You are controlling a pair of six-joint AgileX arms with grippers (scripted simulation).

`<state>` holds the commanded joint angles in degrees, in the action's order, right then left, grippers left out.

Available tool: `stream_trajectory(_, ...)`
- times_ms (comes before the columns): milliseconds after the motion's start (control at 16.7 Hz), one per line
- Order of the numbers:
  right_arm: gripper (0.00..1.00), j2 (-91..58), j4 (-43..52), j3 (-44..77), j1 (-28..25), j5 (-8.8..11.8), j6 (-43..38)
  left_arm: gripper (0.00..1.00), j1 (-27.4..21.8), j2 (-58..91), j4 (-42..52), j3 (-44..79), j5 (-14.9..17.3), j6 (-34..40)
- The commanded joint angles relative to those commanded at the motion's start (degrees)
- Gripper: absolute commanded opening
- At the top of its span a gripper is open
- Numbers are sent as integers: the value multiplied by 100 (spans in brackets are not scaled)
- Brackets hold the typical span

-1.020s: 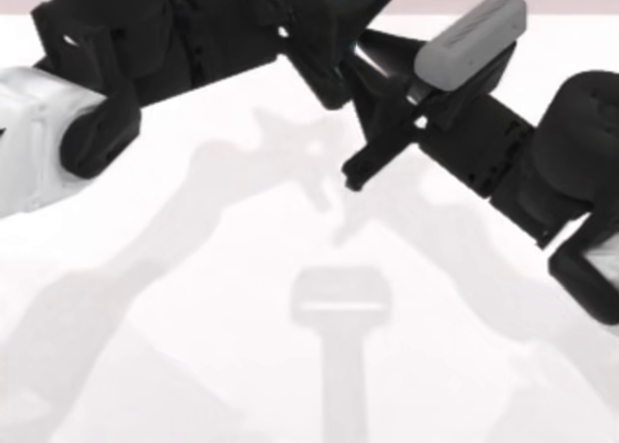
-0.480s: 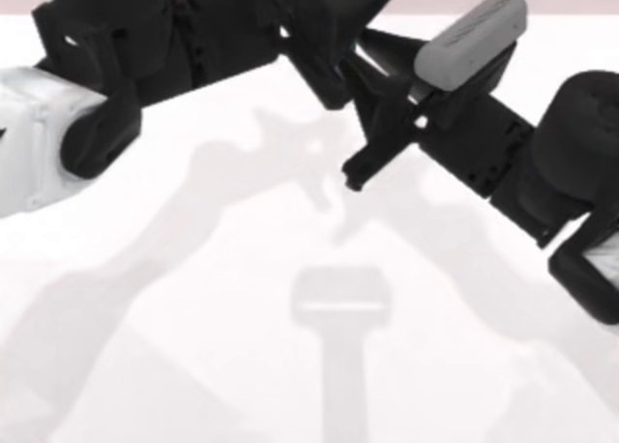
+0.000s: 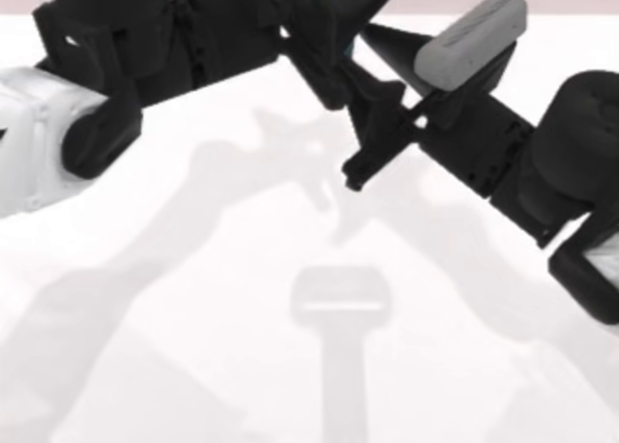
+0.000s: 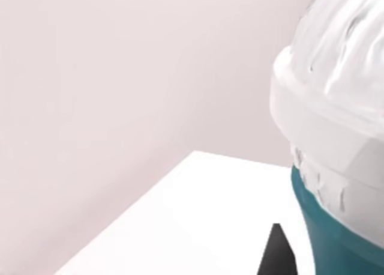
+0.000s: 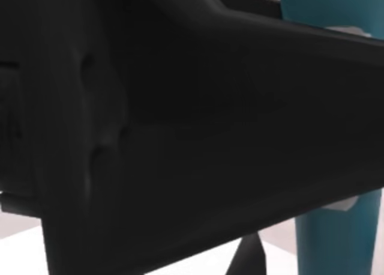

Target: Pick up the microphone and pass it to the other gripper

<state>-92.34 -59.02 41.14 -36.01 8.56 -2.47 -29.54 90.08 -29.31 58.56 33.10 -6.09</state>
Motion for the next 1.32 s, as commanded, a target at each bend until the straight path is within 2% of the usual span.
stream_trajectory(240,98,0,0,0,0,0,0,0,0,0,0,0,0,0)
stream_trajectory(300,100,0,0,0,0,0,0,0,0,0,0,0,0,0)
stream_trajectory(840,100,-10,2,-33,18,-13,13,0,12,-25,8,15,-8,-18)
stream_trajectory(1320,100,1303,-96,-1452,201,232,-19,0,854,-433,65,-365,723,-48)
